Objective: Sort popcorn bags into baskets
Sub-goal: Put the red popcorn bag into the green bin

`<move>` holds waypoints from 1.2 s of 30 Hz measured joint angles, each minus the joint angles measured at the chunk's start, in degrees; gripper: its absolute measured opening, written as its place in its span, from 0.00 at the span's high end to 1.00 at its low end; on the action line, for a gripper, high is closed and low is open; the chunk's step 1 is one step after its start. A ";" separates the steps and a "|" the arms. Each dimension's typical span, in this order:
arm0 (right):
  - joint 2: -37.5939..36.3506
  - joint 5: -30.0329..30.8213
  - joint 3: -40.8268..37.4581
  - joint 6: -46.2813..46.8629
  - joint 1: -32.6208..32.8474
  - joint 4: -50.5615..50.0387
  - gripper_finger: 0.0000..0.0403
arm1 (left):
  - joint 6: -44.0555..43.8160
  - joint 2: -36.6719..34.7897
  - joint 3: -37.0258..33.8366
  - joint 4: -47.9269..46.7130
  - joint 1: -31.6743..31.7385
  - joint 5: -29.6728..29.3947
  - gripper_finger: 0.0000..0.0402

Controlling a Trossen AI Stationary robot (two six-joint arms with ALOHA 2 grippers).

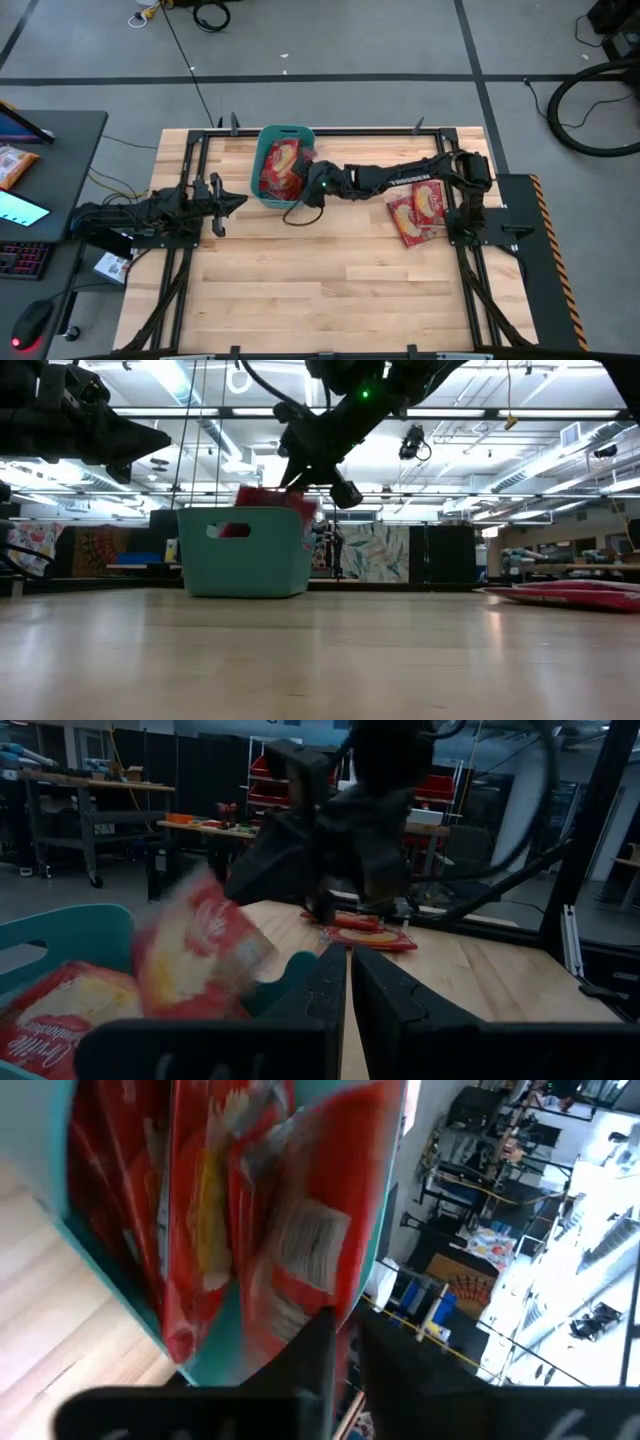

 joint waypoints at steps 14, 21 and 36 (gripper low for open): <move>0.00 4.39 -0.02 13.17 -1.32 2.67 0.67 | -0.04 0.00 0.00 0.00 0.00 0.00 0.94; 0.00 11.50 -0.02 29.22 -1.52 -9.50 0.67 | -0.20 0.00 0.00 -0.09 0.00 0.02 0.94; 0.00 2.72 -4.22 49.09 -5.01 -16.35 0.67 | -0.22 0.00 0.00 0.00 0.00 0.02 0.94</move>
